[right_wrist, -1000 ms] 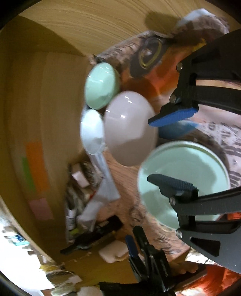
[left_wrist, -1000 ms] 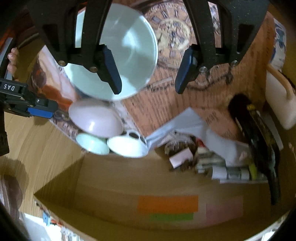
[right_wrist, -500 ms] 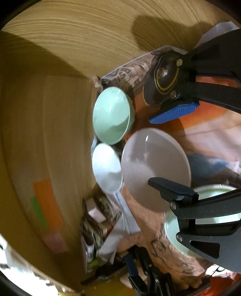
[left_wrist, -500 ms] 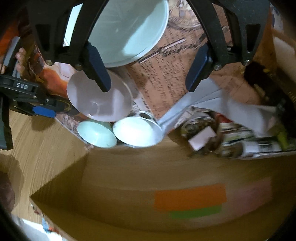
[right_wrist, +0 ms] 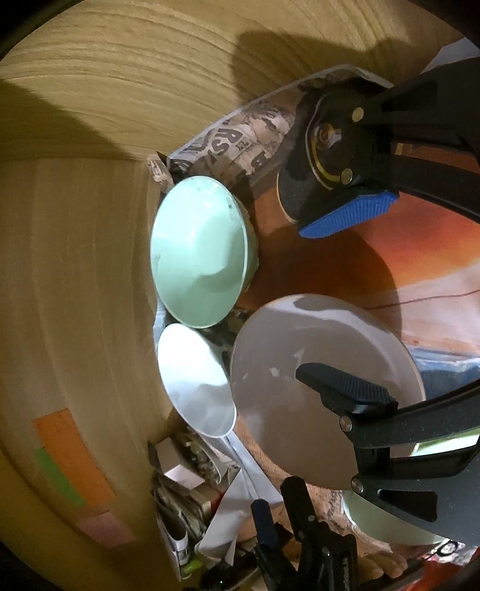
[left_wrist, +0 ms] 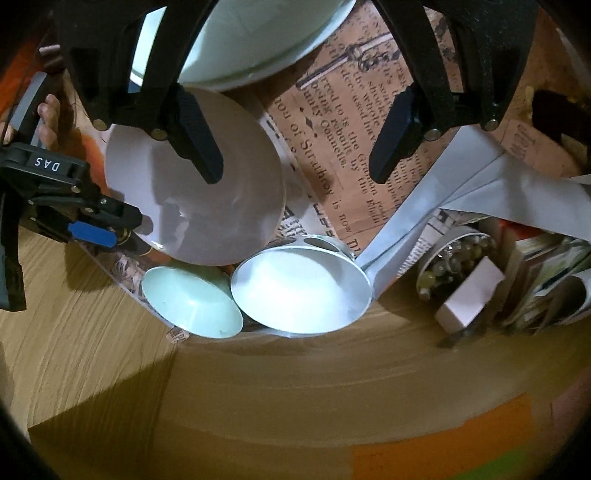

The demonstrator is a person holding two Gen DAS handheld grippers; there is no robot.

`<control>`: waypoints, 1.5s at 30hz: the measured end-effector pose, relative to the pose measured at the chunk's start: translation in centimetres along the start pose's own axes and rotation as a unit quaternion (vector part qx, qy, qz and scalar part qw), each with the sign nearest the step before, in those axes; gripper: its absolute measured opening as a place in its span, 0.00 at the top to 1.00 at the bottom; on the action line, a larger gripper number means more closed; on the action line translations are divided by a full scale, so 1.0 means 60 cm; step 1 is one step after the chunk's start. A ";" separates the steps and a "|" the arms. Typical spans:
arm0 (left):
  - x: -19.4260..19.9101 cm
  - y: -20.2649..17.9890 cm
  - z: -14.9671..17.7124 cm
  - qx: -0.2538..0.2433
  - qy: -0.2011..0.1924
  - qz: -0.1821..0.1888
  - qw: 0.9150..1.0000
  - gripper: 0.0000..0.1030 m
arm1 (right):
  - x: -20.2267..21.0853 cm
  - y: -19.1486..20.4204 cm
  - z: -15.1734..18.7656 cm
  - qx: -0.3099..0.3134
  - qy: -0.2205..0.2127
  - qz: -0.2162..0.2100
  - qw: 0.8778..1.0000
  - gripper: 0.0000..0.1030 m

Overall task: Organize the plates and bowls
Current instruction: 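Move both grippers to the large mauve bowl rim and close them, then lift the mauve bowl with both grippers and carry it toward the plate stack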

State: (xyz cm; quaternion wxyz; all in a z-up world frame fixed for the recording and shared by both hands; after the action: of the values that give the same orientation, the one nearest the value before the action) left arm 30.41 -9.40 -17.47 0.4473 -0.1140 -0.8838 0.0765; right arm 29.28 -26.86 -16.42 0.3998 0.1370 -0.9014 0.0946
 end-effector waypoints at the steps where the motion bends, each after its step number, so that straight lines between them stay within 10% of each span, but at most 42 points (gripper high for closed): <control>1: -0.004 -0.001 0.000 0.000 0.004 0.001 1.000 0.27 | -0.006 -0.002 0.001 -0.003 0.003 -0.004 1.000 0.35; 6: -0.028 -0.001 0.001 0.003 0.032 0.009 0.999 0.44 | -0.031 0.001 0.012 -0.017 0.020 -0.031 0.999 0.38; 16: -0.054 -0.015 0.016 -0.009 0.073 0.037 0.997 0.85 | -0.052 0.023 0.028 -0.021 0.047 -0.083 0.995 0.83; 45: 0.077 -0.024 0.009 0.018 -0.013 0.055 0.998 0.86 | 0.068 0.058 -0.017 -0.019 -0.037 -0.067 0.997 0.83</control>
State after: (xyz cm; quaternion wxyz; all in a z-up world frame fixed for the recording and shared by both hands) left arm 27.13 -9.56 -13.90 0.4330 -0.1529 -0.8804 0.1186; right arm 26.25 -23.97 -12.92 0.3742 0.1927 -0.9060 0.0449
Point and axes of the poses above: each gripper's, at about its wrist camera, not at the fingertips, and x roughly against the way its jaws point, y to its left, z to its underside, the point moved 7 cm from there along -x, roughly the way its jaws point, and after that the axes turned 14 degrees about x, right-handed, at the moved point
